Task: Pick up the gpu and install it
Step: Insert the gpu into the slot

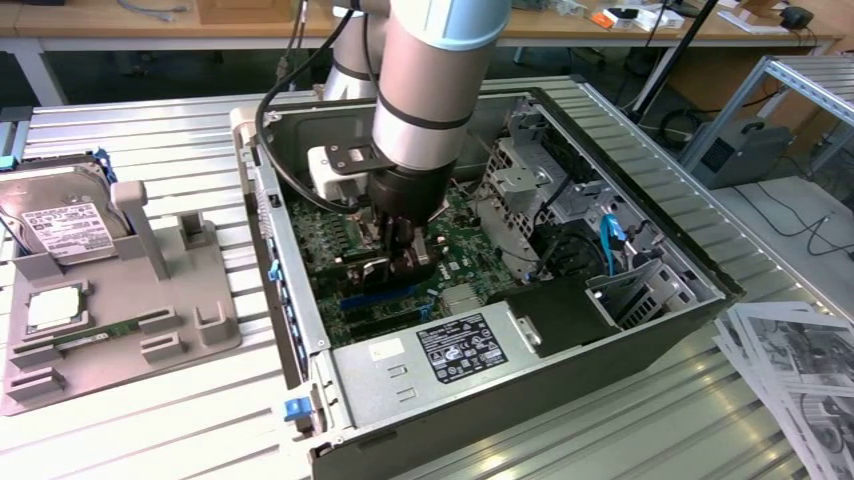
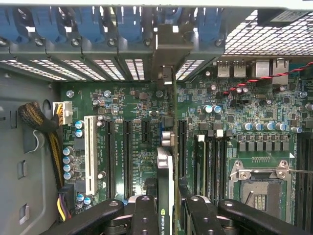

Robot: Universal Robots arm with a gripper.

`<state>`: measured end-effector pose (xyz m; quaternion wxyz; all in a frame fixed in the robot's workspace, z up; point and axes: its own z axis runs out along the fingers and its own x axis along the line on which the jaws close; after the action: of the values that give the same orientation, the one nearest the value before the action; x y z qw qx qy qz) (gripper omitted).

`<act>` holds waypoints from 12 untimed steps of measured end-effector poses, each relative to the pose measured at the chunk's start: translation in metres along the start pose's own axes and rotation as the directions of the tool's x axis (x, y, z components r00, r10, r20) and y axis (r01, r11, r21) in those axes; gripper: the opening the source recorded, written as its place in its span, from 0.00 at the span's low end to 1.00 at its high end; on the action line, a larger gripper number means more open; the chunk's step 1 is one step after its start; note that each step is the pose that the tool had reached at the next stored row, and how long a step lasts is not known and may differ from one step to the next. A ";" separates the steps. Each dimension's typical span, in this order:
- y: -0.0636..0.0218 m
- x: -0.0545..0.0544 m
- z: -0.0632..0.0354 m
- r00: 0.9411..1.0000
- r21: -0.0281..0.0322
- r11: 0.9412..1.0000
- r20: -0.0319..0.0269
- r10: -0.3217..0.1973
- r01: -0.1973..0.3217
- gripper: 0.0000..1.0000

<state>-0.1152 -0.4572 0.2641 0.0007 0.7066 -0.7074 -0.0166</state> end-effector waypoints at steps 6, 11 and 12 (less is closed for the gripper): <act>0.0000 0.002 -0.0001 1.000 0.000 1.000 0.000 0.000 0.000 0.27; 0.0000 0.002 -0.0001 1.000 0.000 1.000 0.000 0.000 0.000 0.27; 0.0000 0.002 -0.0001 1.000 0.000 1.000 0.000 0.000 0.000 0.27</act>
<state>-0.1152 -0.4593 0.2641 0.0008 0.7066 -0.7074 -0.0166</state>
